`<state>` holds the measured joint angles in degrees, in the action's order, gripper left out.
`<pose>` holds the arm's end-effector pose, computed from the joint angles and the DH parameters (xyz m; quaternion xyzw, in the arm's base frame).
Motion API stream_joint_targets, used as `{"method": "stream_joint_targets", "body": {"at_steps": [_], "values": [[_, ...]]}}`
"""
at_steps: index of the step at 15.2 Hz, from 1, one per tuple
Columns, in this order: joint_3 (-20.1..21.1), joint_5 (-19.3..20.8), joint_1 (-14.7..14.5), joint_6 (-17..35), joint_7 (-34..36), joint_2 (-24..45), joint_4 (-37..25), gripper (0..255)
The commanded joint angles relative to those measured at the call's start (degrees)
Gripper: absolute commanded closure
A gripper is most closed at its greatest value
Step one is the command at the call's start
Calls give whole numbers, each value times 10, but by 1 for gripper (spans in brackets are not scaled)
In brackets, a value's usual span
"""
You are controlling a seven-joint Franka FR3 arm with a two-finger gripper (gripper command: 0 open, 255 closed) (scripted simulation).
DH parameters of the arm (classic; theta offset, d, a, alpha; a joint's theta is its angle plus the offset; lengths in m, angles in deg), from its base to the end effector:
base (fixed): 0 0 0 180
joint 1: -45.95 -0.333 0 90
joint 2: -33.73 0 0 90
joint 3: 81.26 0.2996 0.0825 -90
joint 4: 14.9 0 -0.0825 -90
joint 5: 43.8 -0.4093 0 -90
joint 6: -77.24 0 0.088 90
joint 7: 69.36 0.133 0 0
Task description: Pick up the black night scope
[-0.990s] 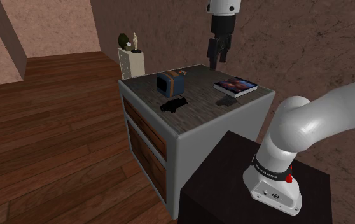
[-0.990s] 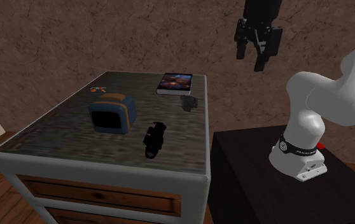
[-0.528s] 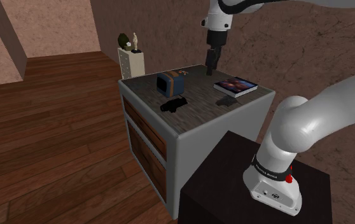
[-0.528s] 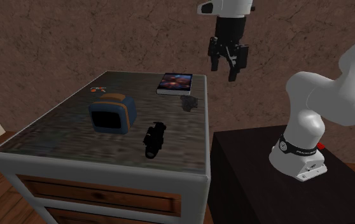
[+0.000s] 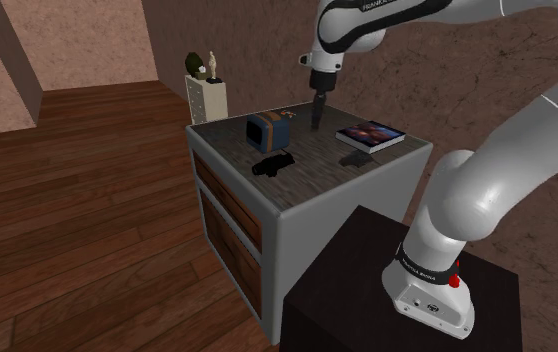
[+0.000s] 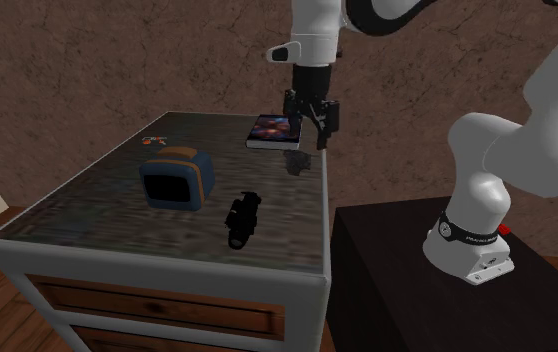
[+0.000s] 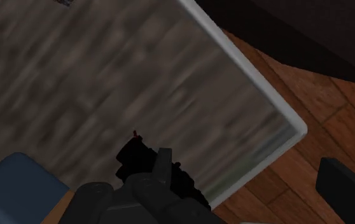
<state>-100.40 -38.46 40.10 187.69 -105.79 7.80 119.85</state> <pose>0.4377 -0.1141 0.4422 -0.9725 -0.2313 -0.0155 0.0240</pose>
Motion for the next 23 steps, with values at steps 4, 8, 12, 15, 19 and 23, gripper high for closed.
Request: {"method": "stream_joint_targets", "body": {"at_steps": [4,8,12,15,19,23], "values": [[-58,-48,-30,64,-136,113,-46,0],[-89,-115,-48,96,-254,214,-100,0],[-95,-195,-46,106,-370,320,-168,0],[-88,-225,-37,111,-410,360,-192,0],[-84,-238,-35,136,-422,377,-180,0],[-82,-248,-33,152,-431,388,-173,0]]}}
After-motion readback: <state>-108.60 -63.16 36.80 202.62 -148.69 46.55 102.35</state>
